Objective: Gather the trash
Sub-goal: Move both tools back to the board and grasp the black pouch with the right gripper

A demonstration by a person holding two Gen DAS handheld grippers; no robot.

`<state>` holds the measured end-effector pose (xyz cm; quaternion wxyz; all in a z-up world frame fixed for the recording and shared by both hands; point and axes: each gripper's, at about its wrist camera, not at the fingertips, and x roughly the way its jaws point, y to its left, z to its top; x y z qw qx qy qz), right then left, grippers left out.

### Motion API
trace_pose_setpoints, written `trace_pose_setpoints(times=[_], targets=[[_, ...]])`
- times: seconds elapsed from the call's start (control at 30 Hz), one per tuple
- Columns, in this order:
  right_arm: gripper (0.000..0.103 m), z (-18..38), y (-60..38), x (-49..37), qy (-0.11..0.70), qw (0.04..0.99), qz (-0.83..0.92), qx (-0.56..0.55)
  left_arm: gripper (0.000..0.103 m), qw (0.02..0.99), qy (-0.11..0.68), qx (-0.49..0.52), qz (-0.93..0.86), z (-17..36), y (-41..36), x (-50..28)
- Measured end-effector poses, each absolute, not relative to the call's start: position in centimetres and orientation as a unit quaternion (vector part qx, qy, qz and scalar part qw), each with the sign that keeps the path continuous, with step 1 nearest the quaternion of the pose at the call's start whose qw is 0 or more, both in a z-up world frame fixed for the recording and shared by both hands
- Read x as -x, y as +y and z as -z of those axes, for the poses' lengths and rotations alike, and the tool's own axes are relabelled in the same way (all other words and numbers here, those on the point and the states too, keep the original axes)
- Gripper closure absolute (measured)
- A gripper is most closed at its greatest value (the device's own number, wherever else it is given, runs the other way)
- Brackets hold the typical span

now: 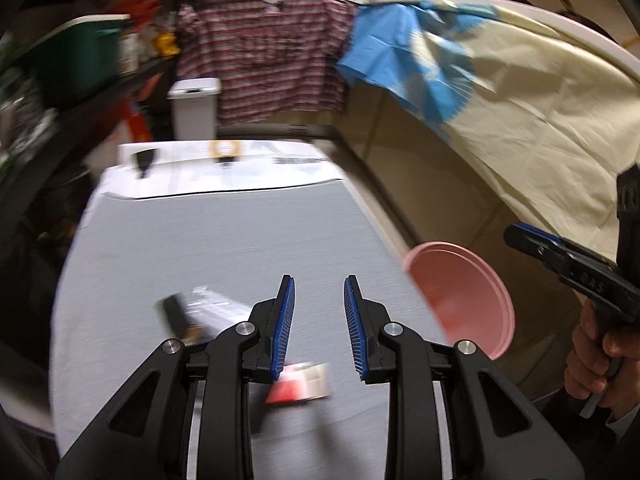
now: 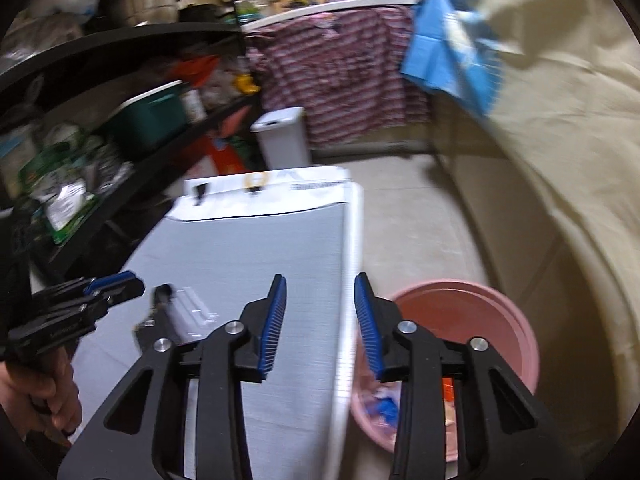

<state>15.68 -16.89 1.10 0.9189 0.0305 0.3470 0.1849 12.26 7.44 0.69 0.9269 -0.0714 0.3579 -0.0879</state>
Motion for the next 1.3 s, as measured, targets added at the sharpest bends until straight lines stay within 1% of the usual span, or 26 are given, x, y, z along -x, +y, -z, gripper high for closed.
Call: trace_pose_setpoints(times=[0.23,0.43,0.6,0.63,0.67,1.03,1.1,1.13,1.17,1.2,1.3], targets=[[0.068,0.6,-9.8,-14.5,0.339,0.904,-0.26,-0.013,0.078,0.928,0.357,0.104,0.016,-1.0,15.3,-10.7],[0.068,3.7,-4.3,-14.7,0.363,0.881,-0.305,0.007,0.078,0.927,0.352,0.13,-0.014,-1.6,19.2,-9.6],[0.067,6.4,-0.5,-14.8,0.388,0.857,-0.338,0.035,0.078,0.927,0.351,0.13,-0.018,-1.5,20.1,-9.3],[0.065,6.8,0.0,-14.8,0.39,0.854,-0.342,0.041,0.078,0.927,0.352,0.129,-0.018,-1.4,20.2,-9.3],[0.064,7.2,0.5,-14.9,0.394,0.851,-0.345,0.047,0.078,0.926,0.354,0.13,-0.018,-1.2,20.3,-9.4],[0.063,10.0,3.5,-16.8,0.425,0.827,-0.359,0.073,0.078,0.921,0.365,0.133,-0.014,0.0,20.6,-10.4],[0.065,10.0,3.6,-16.8,0.425,0.825,-0.364,0.078,0.078,0.921,0.366,0.134,-0.014,0.2,20.6,-10.5],[0.07,10.0,3.8,-16.8,0.424,0.824,-0.367,0.078,0.078,0.92,0.368,0.135,-0.015,0.3,20.7,-10.5],[0.079,10.0,3.8,-16.7,0.424,0.823,-0.37,0.079,0.078,0.919,0.369,0.136,-0.015,0.4,20.8,-10.6],[0.081,9.9,3.9,-16.6,0.422,0.822,-0.373,0.082,0.078,0.919,0.371,0.137,-0.015,0.6,20.8,-10.7],[0.082,9.8,4.1,-16.1,0.417,0.822,-0.375,0.096,0.078,0.917,0.373,0.141,-0.015,0.9,20.8,-10.9]])
